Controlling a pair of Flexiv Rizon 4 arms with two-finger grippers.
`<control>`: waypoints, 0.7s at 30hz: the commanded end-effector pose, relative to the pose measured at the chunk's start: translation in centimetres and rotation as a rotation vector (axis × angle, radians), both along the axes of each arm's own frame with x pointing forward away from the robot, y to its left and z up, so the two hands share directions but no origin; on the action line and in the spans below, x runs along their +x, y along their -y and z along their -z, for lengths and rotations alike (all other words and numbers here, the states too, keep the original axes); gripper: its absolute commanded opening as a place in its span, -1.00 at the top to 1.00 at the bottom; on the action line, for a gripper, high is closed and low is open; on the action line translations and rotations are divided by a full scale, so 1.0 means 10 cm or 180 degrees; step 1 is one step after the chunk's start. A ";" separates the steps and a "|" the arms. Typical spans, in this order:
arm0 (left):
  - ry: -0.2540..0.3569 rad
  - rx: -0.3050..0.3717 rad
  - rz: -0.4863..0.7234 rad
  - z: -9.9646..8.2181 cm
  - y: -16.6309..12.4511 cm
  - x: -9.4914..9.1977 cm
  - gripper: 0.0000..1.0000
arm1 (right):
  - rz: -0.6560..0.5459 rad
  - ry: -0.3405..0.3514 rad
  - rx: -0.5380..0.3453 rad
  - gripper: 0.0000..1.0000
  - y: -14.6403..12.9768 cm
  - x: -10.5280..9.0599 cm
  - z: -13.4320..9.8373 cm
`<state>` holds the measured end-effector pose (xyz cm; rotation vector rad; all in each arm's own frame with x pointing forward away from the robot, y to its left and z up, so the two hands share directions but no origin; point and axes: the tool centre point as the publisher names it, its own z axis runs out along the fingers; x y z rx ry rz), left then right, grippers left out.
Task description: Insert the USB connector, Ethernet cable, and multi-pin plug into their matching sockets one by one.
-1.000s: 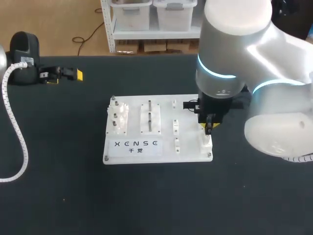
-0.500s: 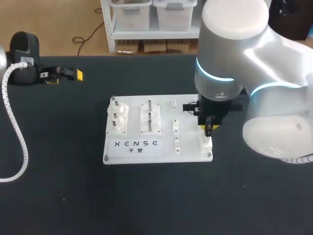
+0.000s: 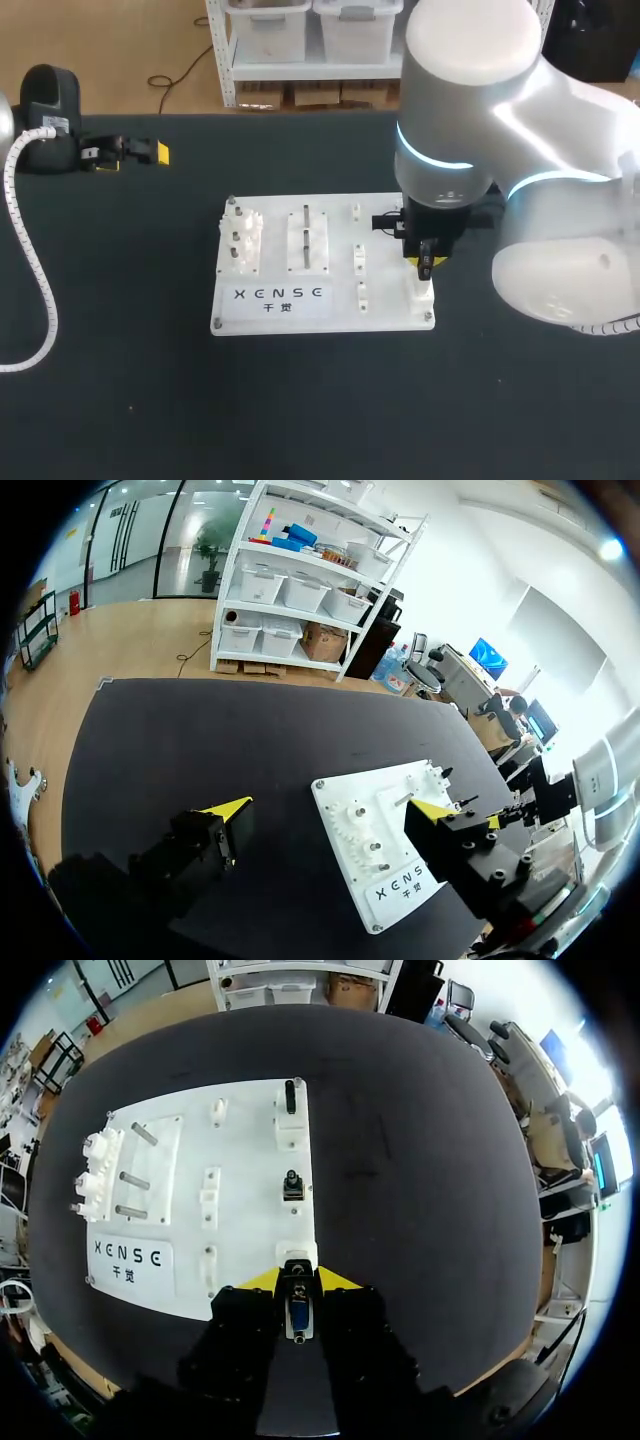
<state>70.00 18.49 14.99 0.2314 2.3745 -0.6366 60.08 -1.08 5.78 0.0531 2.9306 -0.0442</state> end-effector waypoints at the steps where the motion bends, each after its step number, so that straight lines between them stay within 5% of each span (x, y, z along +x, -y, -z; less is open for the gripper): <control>1: 0.0000 0.0000 0.0000 0.00 0.00 0.00 -1.00 | 0.0021 0.0003 -0.0001 1.00 0.02 -0.02 0.06; 21: 0.0000 0.0000 0.0000 0.00 0.00 0.00 -1.00 | 0.0103 -0.0245 -0.0052 1.00 0.01 -0.03 0.41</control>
